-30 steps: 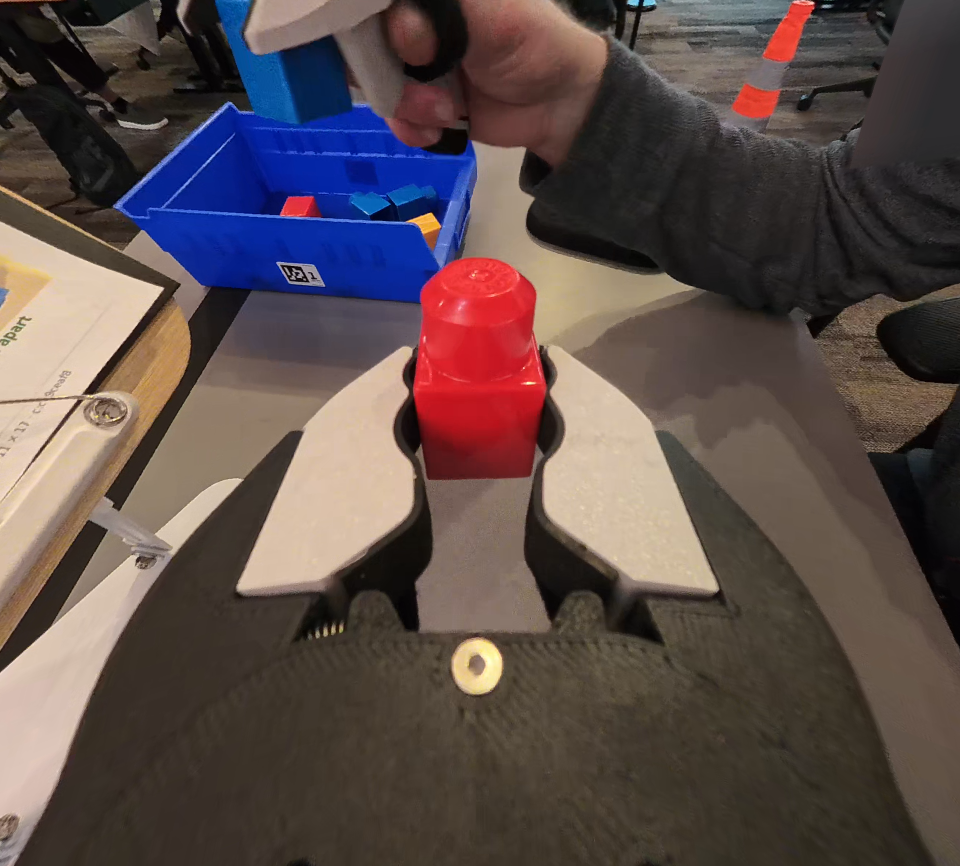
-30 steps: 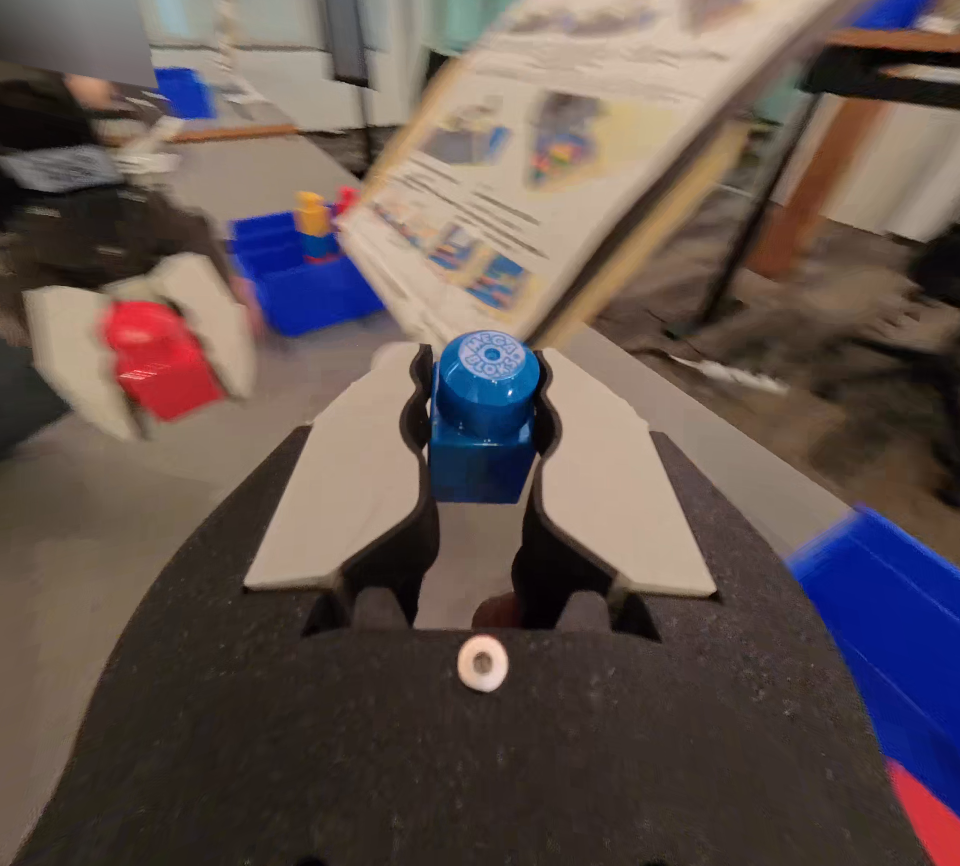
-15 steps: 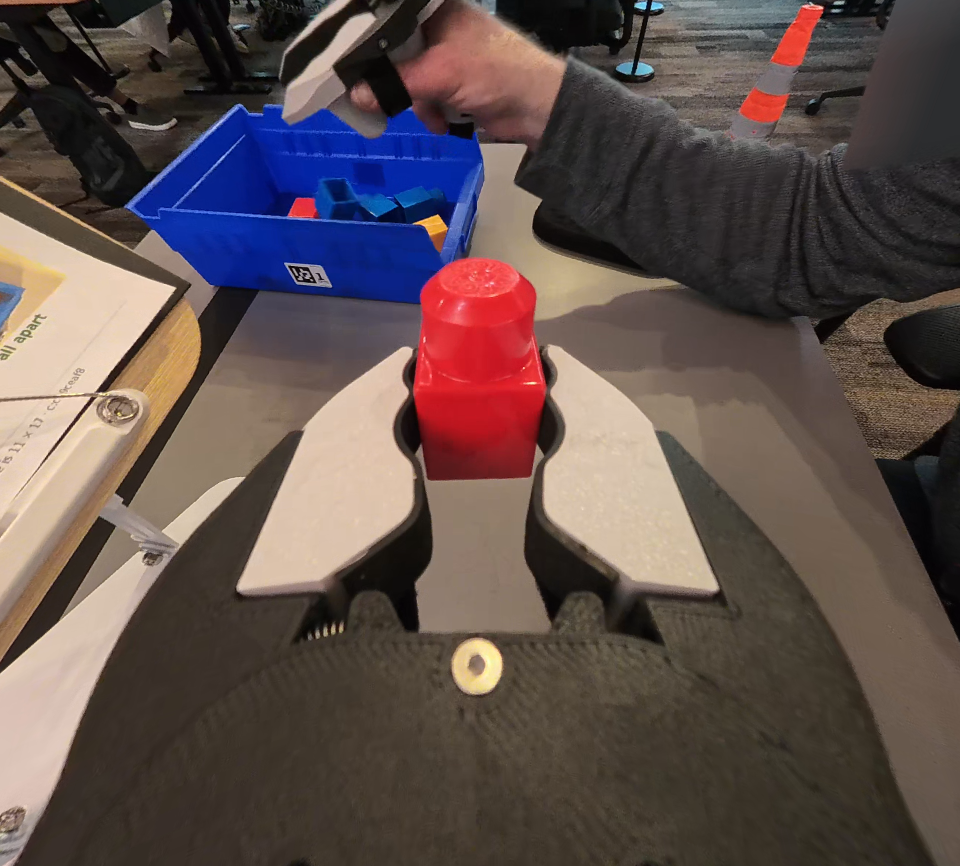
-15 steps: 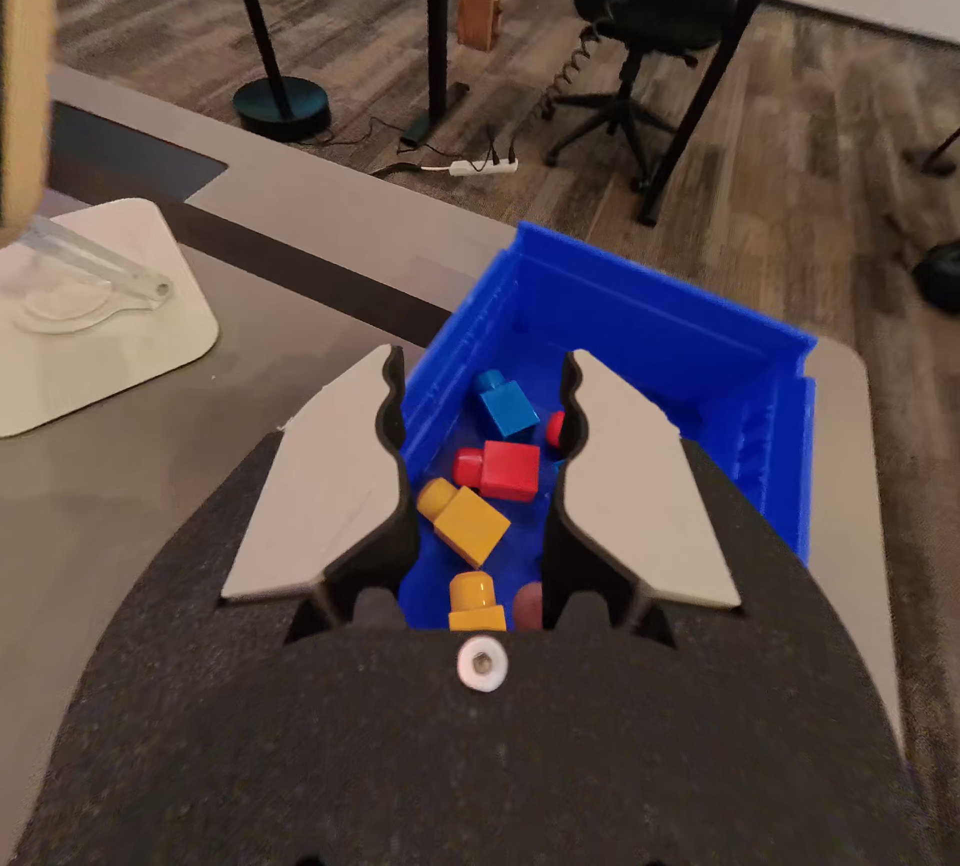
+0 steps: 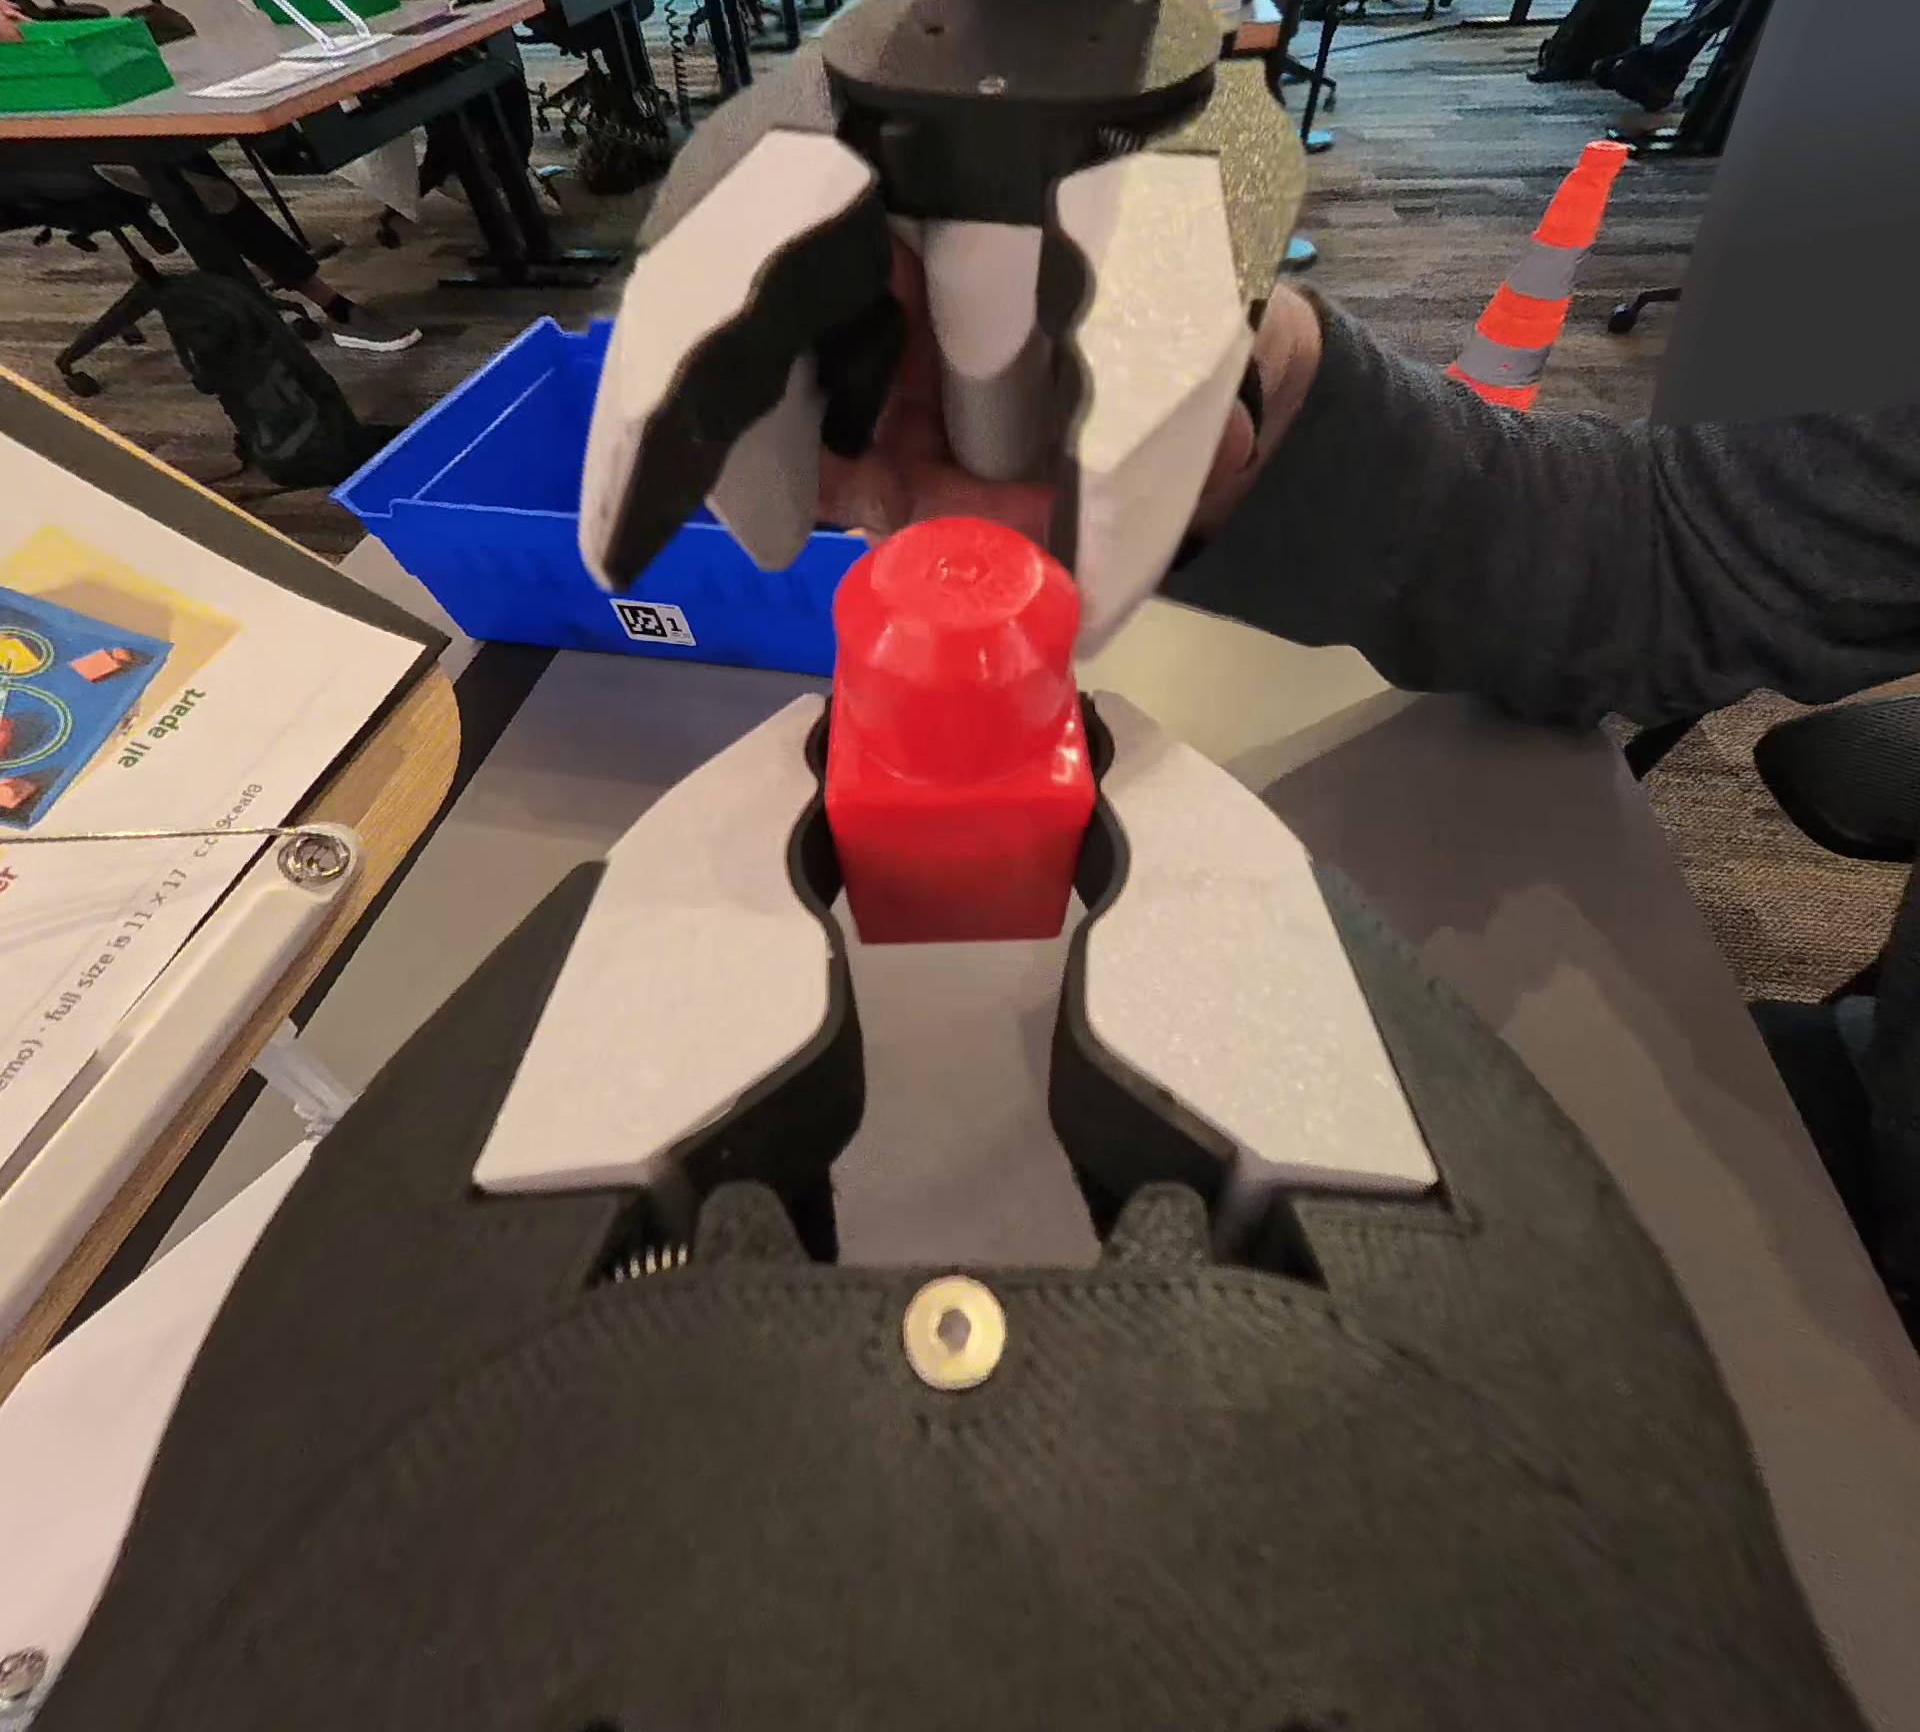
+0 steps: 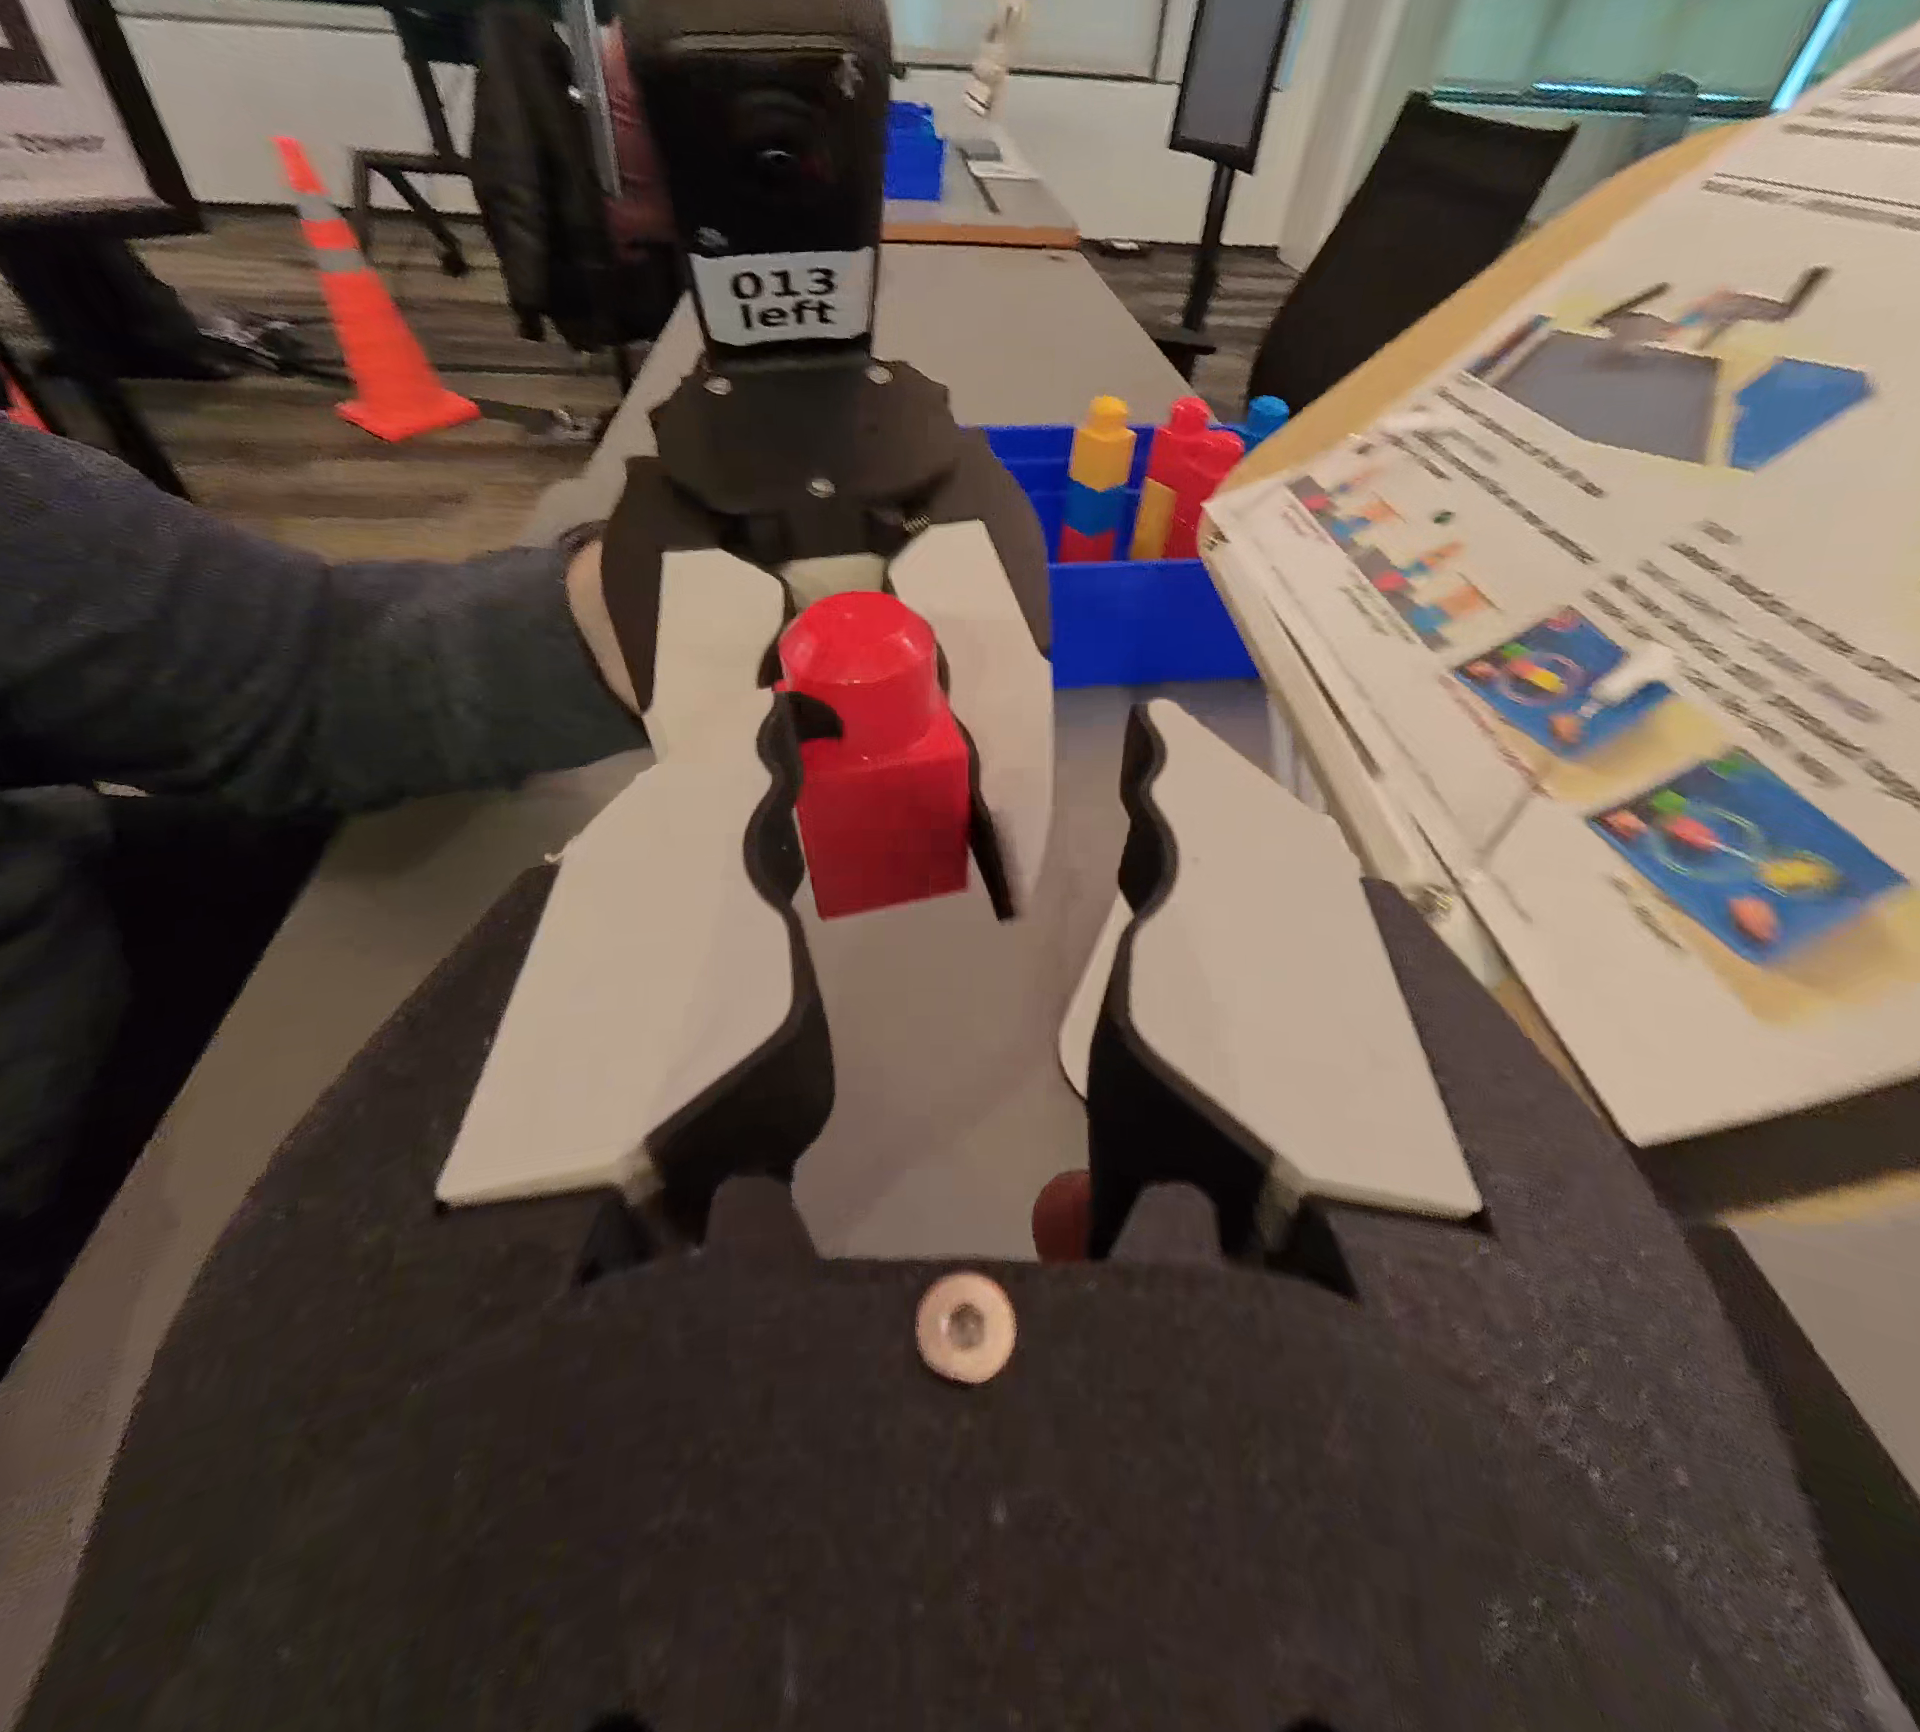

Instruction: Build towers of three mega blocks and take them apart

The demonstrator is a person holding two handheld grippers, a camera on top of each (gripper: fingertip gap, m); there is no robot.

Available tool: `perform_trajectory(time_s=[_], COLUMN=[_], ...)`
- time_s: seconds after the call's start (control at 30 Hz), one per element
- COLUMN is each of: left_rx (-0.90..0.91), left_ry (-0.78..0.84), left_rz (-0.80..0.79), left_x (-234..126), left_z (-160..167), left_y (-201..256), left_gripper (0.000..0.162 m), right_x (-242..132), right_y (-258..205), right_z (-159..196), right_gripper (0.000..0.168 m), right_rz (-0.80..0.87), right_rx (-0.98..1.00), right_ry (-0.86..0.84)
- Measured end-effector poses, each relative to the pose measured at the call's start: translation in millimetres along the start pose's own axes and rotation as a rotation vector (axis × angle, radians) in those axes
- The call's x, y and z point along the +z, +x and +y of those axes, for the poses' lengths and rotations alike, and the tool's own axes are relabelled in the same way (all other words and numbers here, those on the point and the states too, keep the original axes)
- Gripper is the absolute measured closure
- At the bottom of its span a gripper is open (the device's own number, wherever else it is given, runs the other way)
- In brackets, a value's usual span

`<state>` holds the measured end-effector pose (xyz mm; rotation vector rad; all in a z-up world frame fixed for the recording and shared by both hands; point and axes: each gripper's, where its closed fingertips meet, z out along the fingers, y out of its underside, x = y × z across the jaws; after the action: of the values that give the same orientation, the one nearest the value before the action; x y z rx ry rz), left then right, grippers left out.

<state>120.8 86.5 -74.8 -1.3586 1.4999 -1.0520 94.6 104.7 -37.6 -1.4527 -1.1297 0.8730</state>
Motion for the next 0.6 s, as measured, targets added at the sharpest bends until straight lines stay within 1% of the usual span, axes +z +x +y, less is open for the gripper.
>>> perform_trajectory(time_s=[0.03,0.1,0.13,0.2,0.27,0.37,0.6], left_rx=[0.0,-0.003,-0.007,0.002,0.018,0.018,-0.005], left_ry=[-0.006,-0.018,-0.022,-0.03,-0.04,-0.047,-0.012], left_rz=[0.006,0.003,0.008,0.023,0.034,0.037,0.056], left_x=[0.4,1.6,2.3,4.3,6.3,6.8,5.0], left_z=[0.9,3.1,3.7,5.0,6.4,7.5,4.0], left_y=[1.0,0.5,1.1,4.4,7.7,8.1,8.1], left_gripper=[0.12,0.12,0.12,0.121,0.12,0.12,0.121], right_x=[3.6,6.7,8.2,11.8,15.3,16.2,15.9], right_y=[-4.4,-12.4,-13.0,-16.6,-20.0,-26.4,-25.6], right_z=[-0.8,-3.2,-2.6,2.6,6.2,6.5,5.0], right_gripper=[0.113,0.112,0.115,0.115,0.122,0.138,0.138], right_rz=[-0.026,-0.089,-0.099,-0.121,-0.138,-0.178,-0.16], right_rx=[0.006,0.036,0.048,0.042,0.032,0.024,0.012], right_ry=[0.013,0.046,0.048,0.024,0.009,0.011,0.001])
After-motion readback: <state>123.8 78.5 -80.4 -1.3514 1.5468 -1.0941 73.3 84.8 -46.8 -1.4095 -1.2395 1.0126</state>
